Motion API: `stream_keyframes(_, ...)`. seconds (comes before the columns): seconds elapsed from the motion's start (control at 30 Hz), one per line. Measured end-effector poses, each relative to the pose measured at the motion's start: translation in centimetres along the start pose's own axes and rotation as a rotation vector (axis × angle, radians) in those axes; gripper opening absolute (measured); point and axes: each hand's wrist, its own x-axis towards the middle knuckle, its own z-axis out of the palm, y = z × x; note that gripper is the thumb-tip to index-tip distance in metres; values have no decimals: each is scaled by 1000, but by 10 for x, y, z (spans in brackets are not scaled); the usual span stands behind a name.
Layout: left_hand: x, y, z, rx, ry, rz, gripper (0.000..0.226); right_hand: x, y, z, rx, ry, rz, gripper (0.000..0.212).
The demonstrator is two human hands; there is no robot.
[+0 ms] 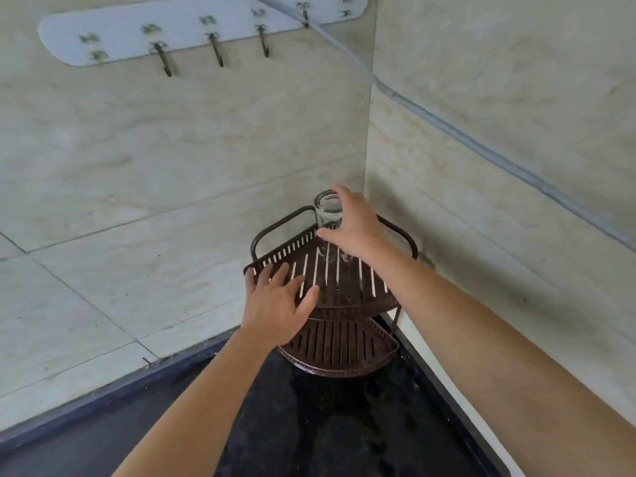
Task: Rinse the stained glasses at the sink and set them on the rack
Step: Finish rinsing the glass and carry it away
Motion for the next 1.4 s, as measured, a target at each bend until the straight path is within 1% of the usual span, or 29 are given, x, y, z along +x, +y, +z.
stream_keyframes(0.2, 0, 2, 3, -24, 56, -24, 82, 8, 5, 10, 33, 8, -68, 88)
stream_keyframes(0.27, -2, 4, 2, -36, 59, -40, 81, 7, 6, 9, -10, 1, -79, 93)
stream_keyframes(0.33, -4, 5, 3, -68, 80, -52, 78, 1, 6, 9, -67, -12, -70, 103)
stream_keyframes(0.37, -6, 5, 4, -95, 94, -58, 76, -4, 6, 9, -100, 7, -65, 105)
stream_keyframes(0.43, -14, 1, 10, -148, 128, -81, 72, -19, 4, 11, -162, 129, -112, 95)
stream_keyframes(0.5, -31, -11, 18, -149, 185, -120, 72, -35, -2, 15, -186, 243, -238, 80)
stream_keyframes(0.53, -44, -20, 23, -131, 210, -149, 72, -42, -7, 20, -177, 267, -314, 75)
stream_keyframes(0.6, -77, -45, 30, -93, 217, -250, 72, -55, -20, 33, -147, 272, -451, 69)
stream_keyframes(0.7, -135, -85, 32, -40, 162, -414, 74, -76, -49, 62, -85, 215, -564, 63)
stream_keyframes(0.77, -182, -115, 24, -8, 139, -515, 76, -99, -77, 87, -56, 141, -623, 63)
stream_keyframes(0.83, -217, -137, 17, 7, 119, -580, 77, -117, -94, 107, -58, 51, -627, 65)
stream_keyframes(0.93, -289, -177, -4, 17, 167, -693, 76, -158, -146, 144, -65, -82, -694, 67)
stream_keyframes(1.03, -380, -216, -20, -3, 243, -811, 77, -214, -215, 187, -61, -180, -773, 69)
stream_keyframes(1.13, -489, -258, -27, 7, 290, -934, 73, -284, -294, 238, -35, -252, -867, 69)
stream_keyframes(1.23, -619, -294, -29, -2, 281, -1104, 76, -375, -378, 297, 8, -339, -948, 69)
stream_keyframes(1.33, -748, -319, -34, 22, 295, -1265, 79, -475, -458, 355, 74, -475, -1044, 71)
stream_keyframes(1.4, -825, -328, -36, 61, 301, -1376, 81, -537, -502, 384, 67, -600, -1099, 74)
